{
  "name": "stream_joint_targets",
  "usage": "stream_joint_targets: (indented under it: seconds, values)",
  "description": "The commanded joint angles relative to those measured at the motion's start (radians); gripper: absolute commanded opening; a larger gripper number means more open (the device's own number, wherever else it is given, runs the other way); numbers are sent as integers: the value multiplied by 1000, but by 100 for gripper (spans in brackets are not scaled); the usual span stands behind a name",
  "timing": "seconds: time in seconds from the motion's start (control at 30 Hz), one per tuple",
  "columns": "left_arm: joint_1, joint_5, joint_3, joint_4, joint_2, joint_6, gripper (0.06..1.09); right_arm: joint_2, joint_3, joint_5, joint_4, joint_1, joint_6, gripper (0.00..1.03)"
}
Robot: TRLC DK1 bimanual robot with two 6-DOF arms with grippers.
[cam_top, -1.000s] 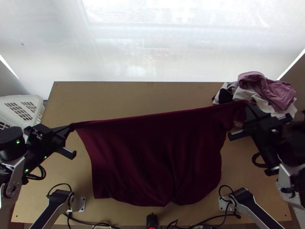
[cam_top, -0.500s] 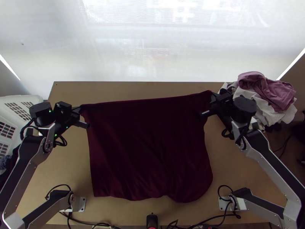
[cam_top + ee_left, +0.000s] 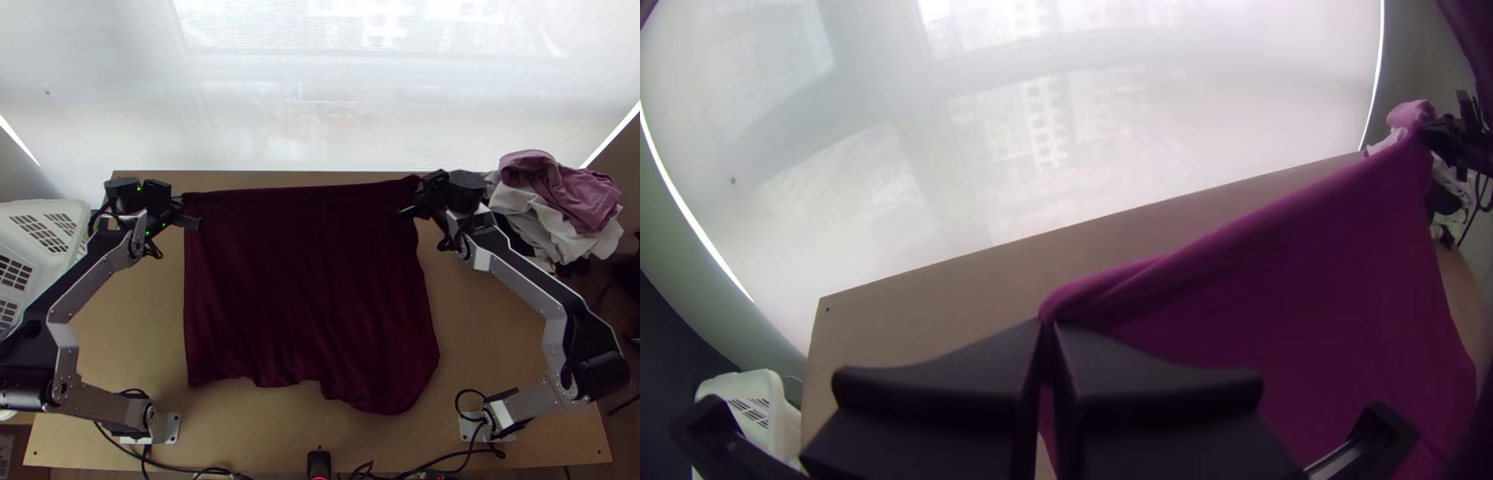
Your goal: Fold the t-shirt
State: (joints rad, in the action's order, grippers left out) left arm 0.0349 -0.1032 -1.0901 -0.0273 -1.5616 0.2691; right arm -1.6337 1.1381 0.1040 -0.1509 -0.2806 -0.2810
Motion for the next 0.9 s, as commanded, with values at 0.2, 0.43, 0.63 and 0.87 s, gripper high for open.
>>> stream_joint_targets:
  seconds: [0.2, 0.43, 0.63, 0.87]
  values:
    - [5, 34, -274, 61, -382, -5, 9, -337, 261, 0, -32, 9, 0, 3]
    - [5, 48, -376, 61, -512, -13, 9, -431, 322, 6, -35, 4, -3, 3]
    - [3, 73, -452, 58, -581, -45, 11, -492, 365, 19, -55, 3, -15, 6]
    - [-1, 96, -473, -80, -540, -120, 91, -485, 361, 31, -32, -6, -10, 99]
